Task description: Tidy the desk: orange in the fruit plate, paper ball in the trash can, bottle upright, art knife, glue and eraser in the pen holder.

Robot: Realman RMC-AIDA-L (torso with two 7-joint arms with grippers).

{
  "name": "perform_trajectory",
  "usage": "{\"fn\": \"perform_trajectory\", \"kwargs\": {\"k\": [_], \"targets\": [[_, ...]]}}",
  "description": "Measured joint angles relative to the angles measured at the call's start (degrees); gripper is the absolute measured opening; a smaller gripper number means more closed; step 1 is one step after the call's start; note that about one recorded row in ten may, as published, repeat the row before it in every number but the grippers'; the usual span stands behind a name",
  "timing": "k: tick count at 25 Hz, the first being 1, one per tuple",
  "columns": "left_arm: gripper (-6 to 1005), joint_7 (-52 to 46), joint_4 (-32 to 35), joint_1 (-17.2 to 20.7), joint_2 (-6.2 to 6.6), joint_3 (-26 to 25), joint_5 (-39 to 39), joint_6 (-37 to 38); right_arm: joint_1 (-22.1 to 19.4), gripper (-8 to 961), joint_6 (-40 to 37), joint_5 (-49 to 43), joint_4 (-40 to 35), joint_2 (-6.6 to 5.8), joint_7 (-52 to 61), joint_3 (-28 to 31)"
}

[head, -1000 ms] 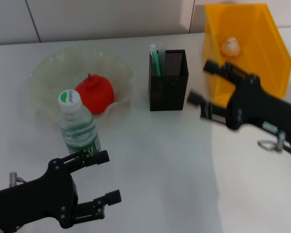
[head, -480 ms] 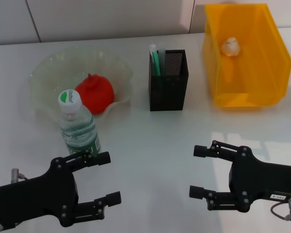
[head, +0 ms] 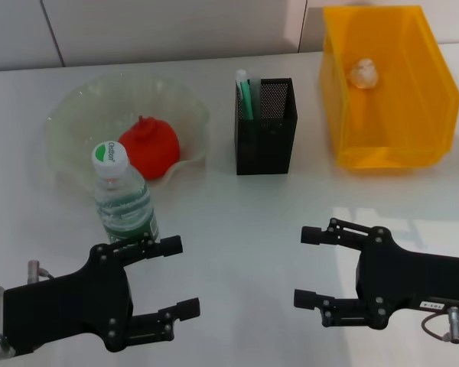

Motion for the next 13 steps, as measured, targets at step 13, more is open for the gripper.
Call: {"fn": "perform_trajectory", "kwargs": {"k": [13], "targets": [[802,0.0,0.0,-0.3,-0.33,0.1,0.0,-0.2,0.8,827,1.6,-0.1,0.6,0.05,0.0,0.1]]}}
